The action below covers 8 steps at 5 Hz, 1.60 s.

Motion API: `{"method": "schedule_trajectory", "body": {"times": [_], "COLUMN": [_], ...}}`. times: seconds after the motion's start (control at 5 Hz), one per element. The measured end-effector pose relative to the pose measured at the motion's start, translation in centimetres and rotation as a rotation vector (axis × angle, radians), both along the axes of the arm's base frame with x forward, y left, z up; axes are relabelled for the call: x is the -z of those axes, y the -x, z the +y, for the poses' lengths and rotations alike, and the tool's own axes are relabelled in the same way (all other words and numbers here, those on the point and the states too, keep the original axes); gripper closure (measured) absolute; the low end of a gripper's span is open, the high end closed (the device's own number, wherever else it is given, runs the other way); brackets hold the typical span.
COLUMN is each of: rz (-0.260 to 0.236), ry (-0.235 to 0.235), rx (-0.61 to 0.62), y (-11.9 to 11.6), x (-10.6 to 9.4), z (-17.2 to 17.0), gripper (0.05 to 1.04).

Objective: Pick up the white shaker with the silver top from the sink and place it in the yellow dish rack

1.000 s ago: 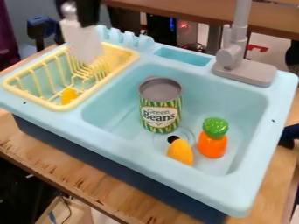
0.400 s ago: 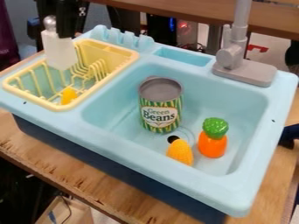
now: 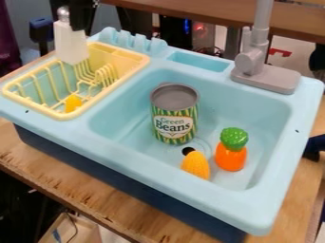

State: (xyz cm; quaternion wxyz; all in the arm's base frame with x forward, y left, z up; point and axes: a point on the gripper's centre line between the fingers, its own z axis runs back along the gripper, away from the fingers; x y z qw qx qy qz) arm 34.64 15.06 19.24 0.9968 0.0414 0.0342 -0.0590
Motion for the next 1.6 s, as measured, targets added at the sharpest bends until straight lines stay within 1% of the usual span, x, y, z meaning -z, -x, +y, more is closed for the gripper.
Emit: {"method": "schedule_trajectory", "body": {"times": [0.2, 0.4, 0.6, 0.8, 1.0, 1.2, 1.4, 1.6], "rz": [0.004, -0.001, -0.009, -0.015, -0.017, -0.014, 0.025, 0.044], "ry": [-0.002, 0.005, 0.019, 0.056, 0.073, 0.073, 0.015, -0.012], "rx": [0.020, 0.022, 0.021, 0.020, 0.023, 0.012, 0.016, 0.019], "y": [-0.8, -1.2, -1.3, -1.7, -1.9, -1.9, -1.5, -1.4], "x": [0.3, 0.4, 0.3, 0.8, 0.9, 0.9, 2.0, 2.5], "z": [-0.4, -0.4, -0.7, -1.5, -2.3, -2.4, -1.9, -1.1], "gripper": [0.481, 0.481, 0.481, 0.480, 0.480, 0.481, 0.481, 0.481]}}
